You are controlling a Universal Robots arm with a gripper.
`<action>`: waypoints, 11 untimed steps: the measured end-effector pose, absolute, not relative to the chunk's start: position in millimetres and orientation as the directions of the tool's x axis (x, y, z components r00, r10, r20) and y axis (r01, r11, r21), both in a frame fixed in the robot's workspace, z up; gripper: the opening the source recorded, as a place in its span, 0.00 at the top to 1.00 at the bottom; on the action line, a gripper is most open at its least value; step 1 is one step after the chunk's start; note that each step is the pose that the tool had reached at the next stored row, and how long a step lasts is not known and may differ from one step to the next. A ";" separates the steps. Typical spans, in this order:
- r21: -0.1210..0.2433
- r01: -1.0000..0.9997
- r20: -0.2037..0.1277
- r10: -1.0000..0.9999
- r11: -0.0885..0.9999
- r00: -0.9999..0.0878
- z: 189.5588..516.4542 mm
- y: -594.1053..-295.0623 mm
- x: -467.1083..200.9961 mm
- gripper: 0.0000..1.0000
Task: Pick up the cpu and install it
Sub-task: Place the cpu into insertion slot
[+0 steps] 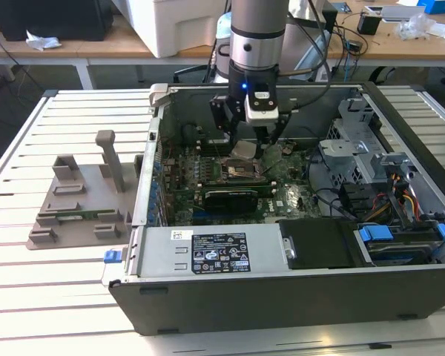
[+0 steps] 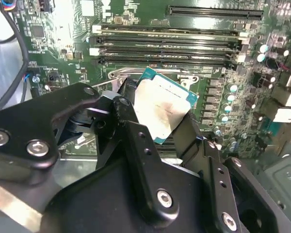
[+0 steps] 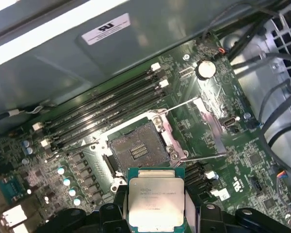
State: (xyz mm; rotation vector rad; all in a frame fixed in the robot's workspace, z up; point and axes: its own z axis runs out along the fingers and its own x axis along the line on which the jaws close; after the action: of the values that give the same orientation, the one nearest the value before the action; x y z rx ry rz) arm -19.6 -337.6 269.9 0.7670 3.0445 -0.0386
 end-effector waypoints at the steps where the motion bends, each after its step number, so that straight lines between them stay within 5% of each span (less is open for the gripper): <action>1: -0.024 0.493 -0.008 0.493 0.869 -0.870 269.9 -337.6 -19.6 0.45; 11: -0.025 0.618 -0.009 0.618 0.786 -0.786 269.7 -337.6 -19.6 0.45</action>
State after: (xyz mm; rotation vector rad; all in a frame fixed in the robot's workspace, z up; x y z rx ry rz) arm -19.6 -337.6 269.7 1.0279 2.9683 -0.0421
